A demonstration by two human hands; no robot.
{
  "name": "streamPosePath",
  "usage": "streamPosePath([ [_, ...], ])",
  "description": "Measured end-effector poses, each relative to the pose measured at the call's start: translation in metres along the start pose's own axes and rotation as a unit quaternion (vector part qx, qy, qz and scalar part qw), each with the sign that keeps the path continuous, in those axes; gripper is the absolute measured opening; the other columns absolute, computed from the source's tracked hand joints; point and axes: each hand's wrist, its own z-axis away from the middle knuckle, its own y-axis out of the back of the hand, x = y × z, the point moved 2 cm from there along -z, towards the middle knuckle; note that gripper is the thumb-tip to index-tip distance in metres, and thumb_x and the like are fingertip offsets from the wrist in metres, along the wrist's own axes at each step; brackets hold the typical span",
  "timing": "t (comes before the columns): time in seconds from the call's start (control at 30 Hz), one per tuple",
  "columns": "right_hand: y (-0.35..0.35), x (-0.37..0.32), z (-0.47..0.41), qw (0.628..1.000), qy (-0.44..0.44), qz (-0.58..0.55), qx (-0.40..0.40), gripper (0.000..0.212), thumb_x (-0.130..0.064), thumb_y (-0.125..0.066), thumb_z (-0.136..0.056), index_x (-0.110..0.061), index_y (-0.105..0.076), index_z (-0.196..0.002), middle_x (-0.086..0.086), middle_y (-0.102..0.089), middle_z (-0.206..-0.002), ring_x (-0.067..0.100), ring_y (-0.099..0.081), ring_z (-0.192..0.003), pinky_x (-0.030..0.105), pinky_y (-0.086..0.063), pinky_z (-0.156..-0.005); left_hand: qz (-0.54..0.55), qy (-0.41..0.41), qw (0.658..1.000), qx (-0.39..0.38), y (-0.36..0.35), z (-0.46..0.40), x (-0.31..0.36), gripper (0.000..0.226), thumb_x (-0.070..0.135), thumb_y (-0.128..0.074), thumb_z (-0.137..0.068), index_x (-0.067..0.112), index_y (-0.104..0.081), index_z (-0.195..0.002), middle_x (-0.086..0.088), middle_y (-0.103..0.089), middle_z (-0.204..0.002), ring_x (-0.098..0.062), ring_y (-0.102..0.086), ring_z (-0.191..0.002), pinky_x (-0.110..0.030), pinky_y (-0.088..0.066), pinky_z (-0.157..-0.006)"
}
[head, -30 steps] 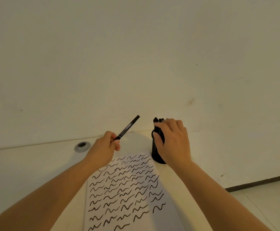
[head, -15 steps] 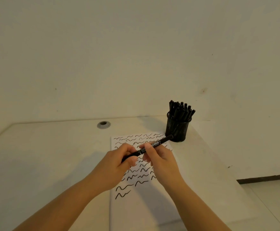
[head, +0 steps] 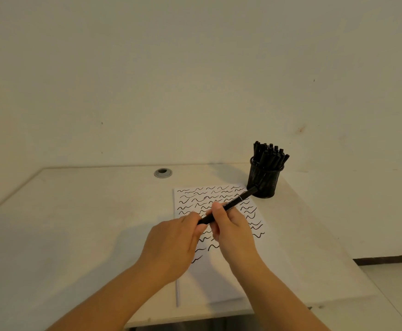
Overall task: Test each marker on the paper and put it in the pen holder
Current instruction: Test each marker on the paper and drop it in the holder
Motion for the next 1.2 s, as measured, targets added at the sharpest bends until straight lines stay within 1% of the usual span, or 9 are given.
streamPosePath([
  [0.13,0.027,-0.007,-0.016,0.994,-0.025,-0.010,0.105,0.035,-0.028,-0.041,-0.095,-0.015,-0.052,-0.064,-0.006,-0.042,-0.044,0.007,-0.038,-0.039,0.013,-0.030,-0.037,0.156,0.046,0.986,-0.037,0.001,0.006,-0.011,0.032,0.041,-0.025,-0.095,0.030,-0.047,-0.074,0.008,-0.039,-0.053,-0.010,-0.036,-0.049,-0.028,-0.028,-0.051],
  [0.23,0.074,-0.010,-0.028,0.980,0.000,-0.015,0.196,0.033,-0.031,-0.042,-0.095,-0.013,-0.056,-0.071,-0.003,-0.045,-0.050,0.011,-0.039,-0.045,0.022,-0.034,-0.048,0.257,0.133,0.957,-0.006,-0.003,0.013,-0.047,0.035,0.033,-0.033,-0.096,0.031,-0.047,-0.065,0.005,-0.041,-0.050,-0.015,-0.038,-0.049,-0.032,-0.033,-0.055],
  [0.3,0.089,-0.005,-0.028,0.981,0.033,0.070,0.180,0.030,-0.030,-0.047,-0.092,-0.012,-0.058,-0.071,-0.003,-0.053,-0.052,0.010,-0.045,-0.048,0.028,-0.037,-0.053,0.277,0.165,0.947,0.014,-0.008,0.014,-0.064,0.034,0.028,-0.034,-0.097,0.028,-0.050,-0.067,0.004,-0.049,-0.049,-0.017,-0.044,-0.052,-0.035,-0.039,-0.059],
  [0.4,0.076,0.009,-0.023,0.992,0.029,0.082,0.097,0.018,-0.014,-0.055,-0.088,-0.008,-0.061,-0.072,0.000,-0.059,-0.051,0.004,-0.050,-0.042,0.018,-0.040,-0.045,0.297,0.169,0.940,0.007,-0.019,0.008,-0.065,0.032,0.024,-0.035,-0.098,0.026,-0.052,-0.070,0.012,-0.061,-0.056,-0.019,-0.056,-0.061,-0.039,-0.047,-0.067],
  [0.57,0.040,0.030,-0.009,0.993,0.013,0.078,-0.087,0.016,-0.009,-0.056,-0.086,-0.014,-0.063,-0.073,0.003,-0.067,-0.058,0.009,-0.060,-0.052,0.013,-0.041,-0.048,0.285,0.118,0.950,-0.042,-0.042,-0.004,-0.041,0.030,0.031,-0.033,-0.098,0.027,-0.058,-0.082,0.017,-0.066,-0.079,0.004,-0.060,-0.080,-0.024,-0.047,-0.076],
  [0.63,0.039,0.041,-0.004,0.988,0.034,0.133,-0.071,0.017,-0.012,-0.058,-0.085,-0.018,-0.062,-0.070,-0.002,-0.066,-0.056,0.006,-0.059,-0.053,0.015,-0.044,-0.052,0.258,0.116,0.957,-0.056,-0.051,-0.004,-0.041,0.030,0.033,-0.032,-0.097,0.026,-0.058,-0.086,0.017,-0.065,-0.086,-0.002,-0.061,-0.087,-0.030,-0.048,-0.083],
  [0.73,0.050,0.051,-0.002,0.990,0.039,0.137,-0.014,0.015,-0.013,-0.059,-0.084,-0.017,-0.061,-0.070,-0.003,-0.063,-0.054,0.003,-0.056,-0.052,0.017,-0.046,-0.053,0.278,0.142,0.949,-0.050,-0.057,0.000,-0.048,0.029,0.035,-0.032,-0.097,0.035,-0.054,-0.077,0.016,-0.066,-0.087,-0.005,-0.061,-0.087,-0.036,-0.049,-0.085],
  [0.97,0.045,0.049,0.004,0.979,0.052,0.162,-0.113,0.016,-0.015,-0.057,-0.084,-0.023,-0.058,-0.071,-0.004,-0.065,-0.060,0.007,-0.057,-0.059,0.021,-0.045,-0.060,0.268,0.143,0.952,-0.048,-0.058,0.000,-0.048,0.031,0.035,-0.032,-0.097,0.040,-0.049,-0.072,0.019,-0.066,-0.088,-0.003,-0.061,-0.087,-0.036,-0.050,-0.083],
  [1.2,0.046,0.051,0.003,0.979,0.065,0.180,-0.067,0.014,-0.017,-0.057,-0.085,-0.021,-0.055,-0.072,-0.001,-0.058,-0.060,0.002,-0.045,-0.051,0.016,-0.039,-0.053,0.256,0.142,0.955,-0.045,-0.058,-0.001,-0.047,0.029,0.032,-0.032,-0.097,0.037,-0.049,-0.074,0.018,-0.066,-0.088,-0.006,-0.060,-0.085,-0.035,-0.049,-0.081],
])
